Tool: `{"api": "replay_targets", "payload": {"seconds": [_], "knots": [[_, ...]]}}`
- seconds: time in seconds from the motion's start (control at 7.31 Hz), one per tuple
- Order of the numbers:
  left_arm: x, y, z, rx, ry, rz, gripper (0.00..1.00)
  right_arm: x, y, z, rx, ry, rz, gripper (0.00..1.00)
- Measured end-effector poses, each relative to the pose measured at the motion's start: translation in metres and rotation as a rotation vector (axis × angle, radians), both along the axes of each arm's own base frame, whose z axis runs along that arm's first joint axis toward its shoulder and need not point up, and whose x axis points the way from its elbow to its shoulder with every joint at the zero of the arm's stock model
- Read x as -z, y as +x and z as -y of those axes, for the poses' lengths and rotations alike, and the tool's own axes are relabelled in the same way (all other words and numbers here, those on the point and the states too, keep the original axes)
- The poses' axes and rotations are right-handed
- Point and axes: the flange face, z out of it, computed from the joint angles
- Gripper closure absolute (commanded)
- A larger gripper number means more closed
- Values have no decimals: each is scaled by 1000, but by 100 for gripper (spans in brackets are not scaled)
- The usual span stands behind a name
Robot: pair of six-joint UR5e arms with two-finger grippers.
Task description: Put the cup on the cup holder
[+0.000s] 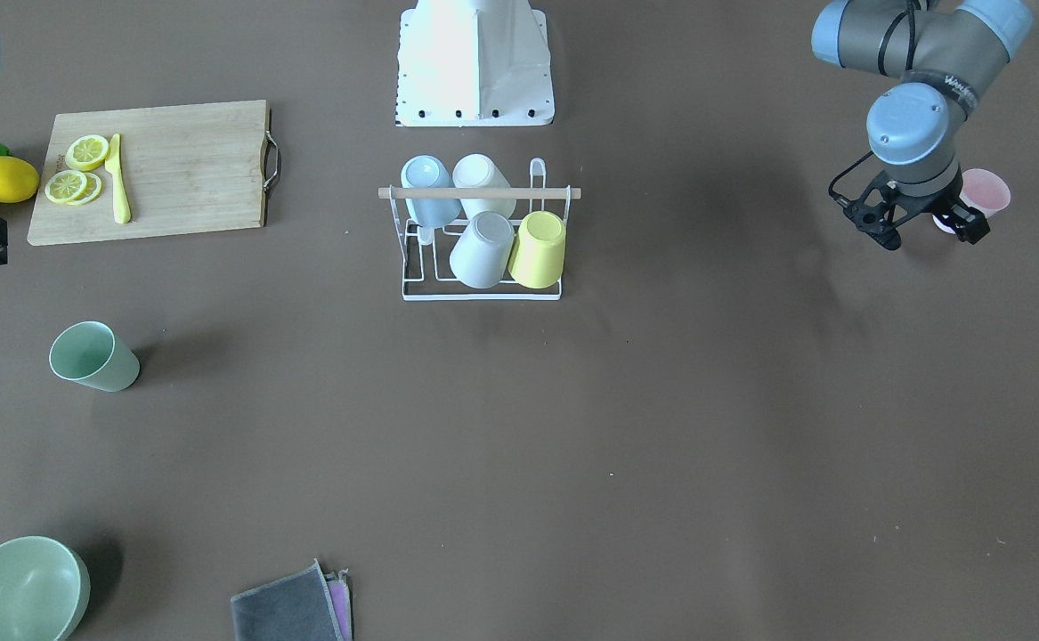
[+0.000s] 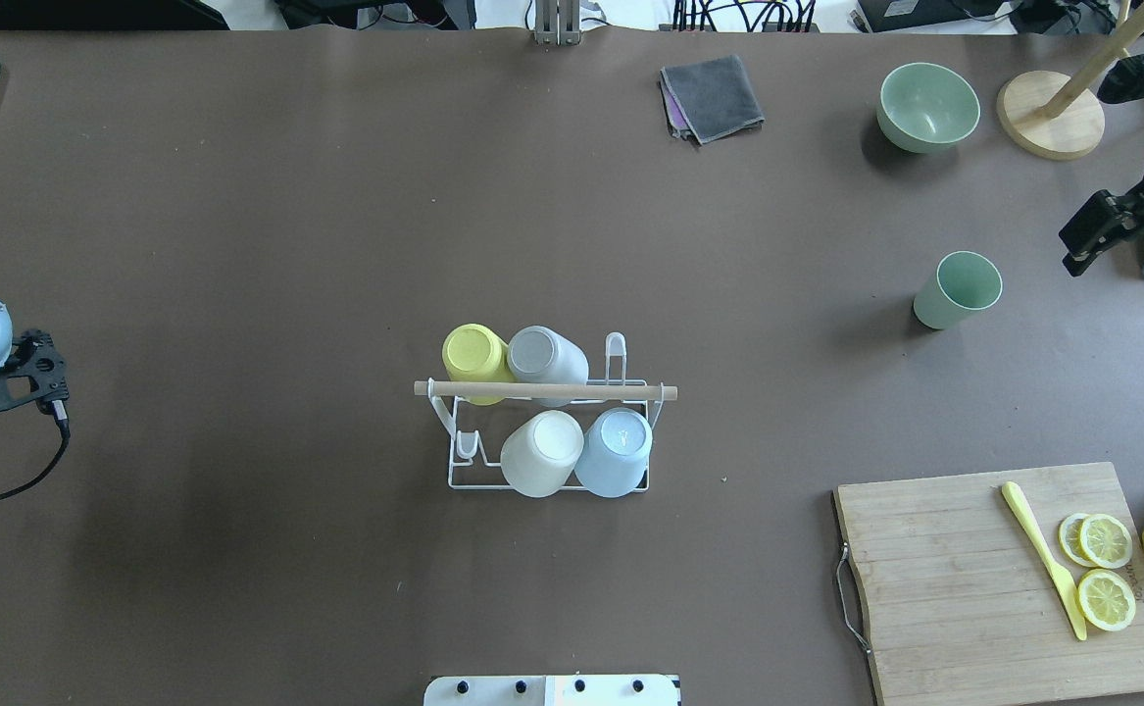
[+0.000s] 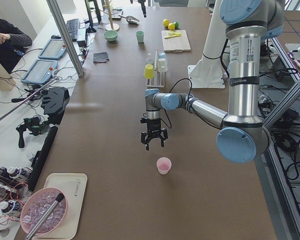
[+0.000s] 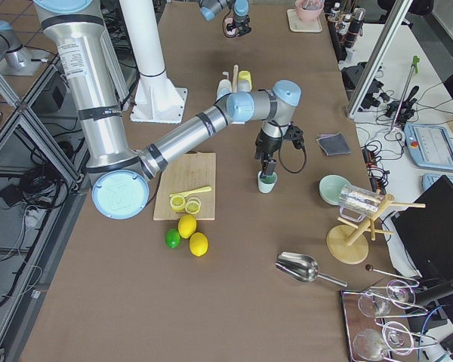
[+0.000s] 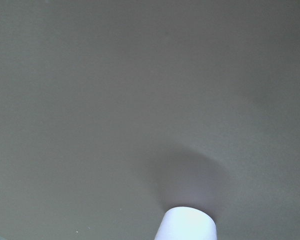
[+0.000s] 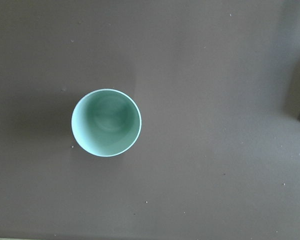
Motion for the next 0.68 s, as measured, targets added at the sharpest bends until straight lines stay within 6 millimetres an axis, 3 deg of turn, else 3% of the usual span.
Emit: {"api": "replay_targets", "payload": {"seconds": [0.27, 0.68], "knots": [[-11, 6, -10, -139, -23, 65, 1, 13, -23, 27, 69, 22, -48, 0], [-36, 5, -13, -344, -44, 130, 2, 25, -52, 96, 209, -29, -139, 0]]}}
